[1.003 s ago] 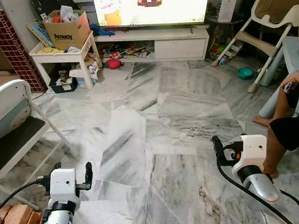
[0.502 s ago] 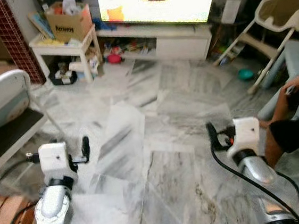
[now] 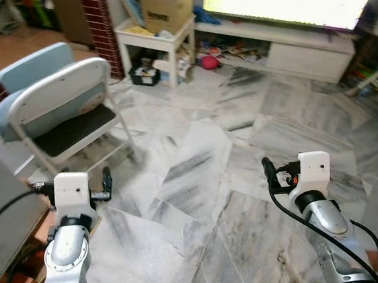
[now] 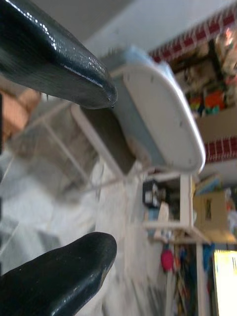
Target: Restocking fridge
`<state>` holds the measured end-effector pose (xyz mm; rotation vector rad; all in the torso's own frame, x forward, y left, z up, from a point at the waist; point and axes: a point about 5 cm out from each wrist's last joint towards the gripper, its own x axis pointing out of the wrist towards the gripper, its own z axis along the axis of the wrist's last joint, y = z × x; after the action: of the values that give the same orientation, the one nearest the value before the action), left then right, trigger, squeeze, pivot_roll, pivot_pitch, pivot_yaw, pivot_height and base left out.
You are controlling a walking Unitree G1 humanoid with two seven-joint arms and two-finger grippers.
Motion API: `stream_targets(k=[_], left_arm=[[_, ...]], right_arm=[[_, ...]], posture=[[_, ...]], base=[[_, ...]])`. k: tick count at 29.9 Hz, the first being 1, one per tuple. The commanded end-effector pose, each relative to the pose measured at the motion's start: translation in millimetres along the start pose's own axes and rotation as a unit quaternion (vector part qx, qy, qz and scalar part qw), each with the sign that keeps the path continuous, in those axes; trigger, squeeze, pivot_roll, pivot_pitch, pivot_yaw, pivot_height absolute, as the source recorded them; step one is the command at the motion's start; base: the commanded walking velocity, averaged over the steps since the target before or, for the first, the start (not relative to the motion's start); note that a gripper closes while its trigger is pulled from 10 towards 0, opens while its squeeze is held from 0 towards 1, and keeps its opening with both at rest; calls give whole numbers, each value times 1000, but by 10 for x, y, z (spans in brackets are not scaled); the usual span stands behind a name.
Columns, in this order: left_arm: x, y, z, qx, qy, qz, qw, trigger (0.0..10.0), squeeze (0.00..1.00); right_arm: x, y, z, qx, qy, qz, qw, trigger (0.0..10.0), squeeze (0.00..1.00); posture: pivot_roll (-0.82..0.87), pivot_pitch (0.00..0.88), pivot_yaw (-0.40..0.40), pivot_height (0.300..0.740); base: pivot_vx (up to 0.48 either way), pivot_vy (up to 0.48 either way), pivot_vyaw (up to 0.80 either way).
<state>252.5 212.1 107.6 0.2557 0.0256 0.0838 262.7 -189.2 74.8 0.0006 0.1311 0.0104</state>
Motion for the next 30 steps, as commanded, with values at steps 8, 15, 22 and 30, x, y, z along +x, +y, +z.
stream_targets(k=[8, 15, 22, 30], left_arm=[[-19, 5, -97, 39, 27, -9, 999, 10000, 0], [25, 63, -35, 51, 38, -18, 998, 10000, 0], [-47, -100, -116, 7, 48, -3, 999, 10000, 0], [-181, -219, -82, -22, 55, -17, 998, 10000, 0]], right_arm=[[-13, 25, -17, 19, -6, -17, 1000, 10000, 0], [27, -30, 92, 13, -34, -51, 998, 10000, 0], [15, 35, 45, -29, -10, -32, 999, 10000, 0], [-12, 75, 29, -39, 5, -11, 999, 10000, 0]], posture=[[75, 53, 19, 740], [80, 62, 98, 740], [54, 72, -5, 740], [72, 90, -63, 740]], base=[[0, 0, 795], [0, 0, 454], [0, 0, 0], [0, 0, 0]])
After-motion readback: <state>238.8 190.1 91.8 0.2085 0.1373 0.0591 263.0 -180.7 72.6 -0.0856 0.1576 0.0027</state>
